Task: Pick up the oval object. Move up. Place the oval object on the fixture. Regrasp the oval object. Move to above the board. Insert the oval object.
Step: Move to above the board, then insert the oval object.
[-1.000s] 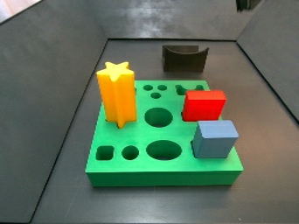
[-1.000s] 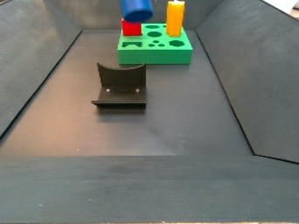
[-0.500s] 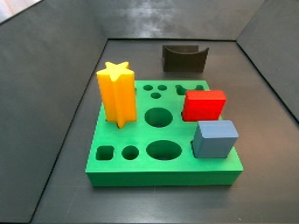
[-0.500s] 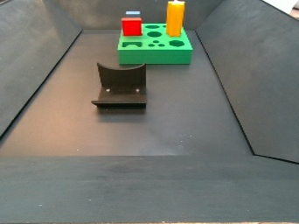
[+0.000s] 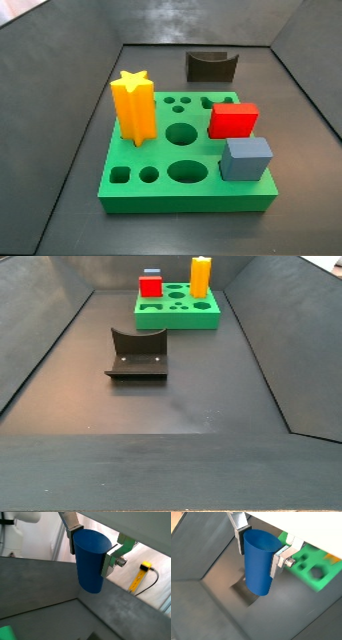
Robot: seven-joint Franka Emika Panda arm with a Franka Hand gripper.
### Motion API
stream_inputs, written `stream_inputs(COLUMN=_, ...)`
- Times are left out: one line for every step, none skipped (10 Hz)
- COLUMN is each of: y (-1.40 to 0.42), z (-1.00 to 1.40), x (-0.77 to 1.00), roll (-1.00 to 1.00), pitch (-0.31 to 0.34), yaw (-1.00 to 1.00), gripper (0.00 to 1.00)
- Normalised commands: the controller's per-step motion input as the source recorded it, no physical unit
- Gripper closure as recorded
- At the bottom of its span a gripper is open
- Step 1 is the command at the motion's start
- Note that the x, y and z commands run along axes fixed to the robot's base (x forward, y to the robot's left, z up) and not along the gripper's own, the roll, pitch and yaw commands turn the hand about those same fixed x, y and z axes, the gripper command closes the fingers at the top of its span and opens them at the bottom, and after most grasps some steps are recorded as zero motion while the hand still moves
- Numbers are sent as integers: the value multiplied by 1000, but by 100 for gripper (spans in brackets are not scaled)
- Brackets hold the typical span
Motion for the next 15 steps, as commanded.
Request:
stream_inputs(y=-1000, z=171, x=-469, roll=-1000, pitch=-151, yaw=-78, gripper=100)
stream_inputs(y=-1000, z=173, x=-493, roll=-1000, pitch=-152, yaw=-86, gripper=100)
stream_inputs(y=-1000, z=176, x=-512, roll=-1000, pitch=-154, yaw=-91, gripper=100)
stream_inputs(y=-510, z=93, x=-325, roll=-1000, pitch=-161, yaw=-97, gripper=100)
stream_inputs(y=-217, z=35, x=-198, roll=-1000, pitch=-159, yaw=-99, gripper=100)
stream_inputs(y=-96, z=17, x=-138, roll=-1000, pitch=-155, yaw=-97, gripper=100)
stream_inputs(y=-52, z=24, x=-117, roll=-904, pitch=-154, yaw=-88, gripper=100)
stream_inputs(y=-23, z=5, x=-100, roll=-670, pitch=-132, yaw=-61, gripper=100)
stream_inputs(y=0, z=5, x=-73, roll=-413, pitch=-94, yaw=-33, gripper=100)
stream_inputs(y=3, z=7, x=-52, roll=-279, pitch=-65, yaw=-25, gripper=100)
stream_inputs(y=0, z=0, x=-37, roll=-14, pitch=0, yaw=0, gripper=100)
stream_inputs(y=0, z=0, x=-17, roll=0, pitch=0, yaw=0, gripper=100)
stream_inputs(y=-329, z=-197, x=-23, roll=-23, pitch=-3, yaw=54, gripper=100)
stream_inputs(y=-686, z=-429, x=0, roll=-37, pitch=-1, yaw=0, gripper=100)
stream_inputs(y=-674, z=-523, x=117, roll=-180, pitch=-34, yaw=0, gripper=100)
